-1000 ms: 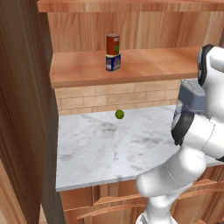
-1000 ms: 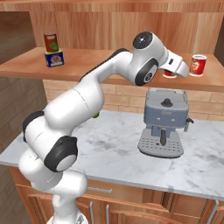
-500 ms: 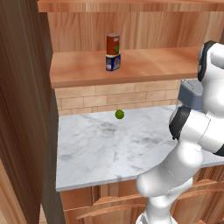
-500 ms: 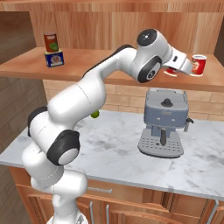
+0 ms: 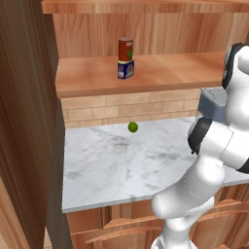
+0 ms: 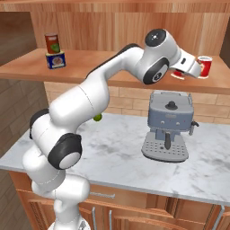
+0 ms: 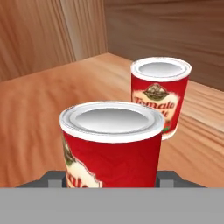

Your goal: Stack two cans on top of the other two cans in the cabinet.

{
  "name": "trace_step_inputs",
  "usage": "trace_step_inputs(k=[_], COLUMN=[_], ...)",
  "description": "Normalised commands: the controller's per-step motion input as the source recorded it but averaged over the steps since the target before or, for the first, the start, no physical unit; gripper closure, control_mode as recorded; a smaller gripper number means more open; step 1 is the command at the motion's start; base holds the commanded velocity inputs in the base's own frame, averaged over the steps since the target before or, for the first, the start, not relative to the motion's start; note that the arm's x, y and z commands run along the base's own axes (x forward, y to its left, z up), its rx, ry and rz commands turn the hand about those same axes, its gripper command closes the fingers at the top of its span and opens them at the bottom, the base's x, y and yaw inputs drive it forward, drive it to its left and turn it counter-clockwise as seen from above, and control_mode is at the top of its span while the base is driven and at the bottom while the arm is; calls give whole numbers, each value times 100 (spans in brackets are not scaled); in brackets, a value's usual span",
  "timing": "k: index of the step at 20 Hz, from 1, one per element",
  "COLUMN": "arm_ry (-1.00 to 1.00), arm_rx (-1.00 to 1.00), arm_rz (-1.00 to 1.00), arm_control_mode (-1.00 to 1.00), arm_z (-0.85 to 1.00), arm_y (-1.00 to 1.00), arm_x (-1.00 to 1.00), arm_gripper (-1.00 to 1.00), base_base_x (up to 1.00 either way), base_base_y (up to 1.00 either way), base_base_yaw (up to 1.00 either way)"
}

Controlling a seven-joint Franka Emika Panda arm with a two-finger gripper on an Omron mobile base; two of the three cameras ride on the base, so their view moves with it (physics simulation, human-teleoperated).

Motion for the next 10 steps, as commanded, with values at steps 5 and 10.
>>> trace_step_inputs(k=[5, 10], arm_ry=[0, 0], arm_rx=[6, 6], arm_rz=[0, 0], arm_control_mode=[-100, -100], arm_z=[-3, 0], arm_y=[-1, 0], arm_x=[-10, -12], arm_gripper=[100, 100], base_base_x=[0, 0], base_base_y=[0, 0], base_base_yaw=[0, 0])
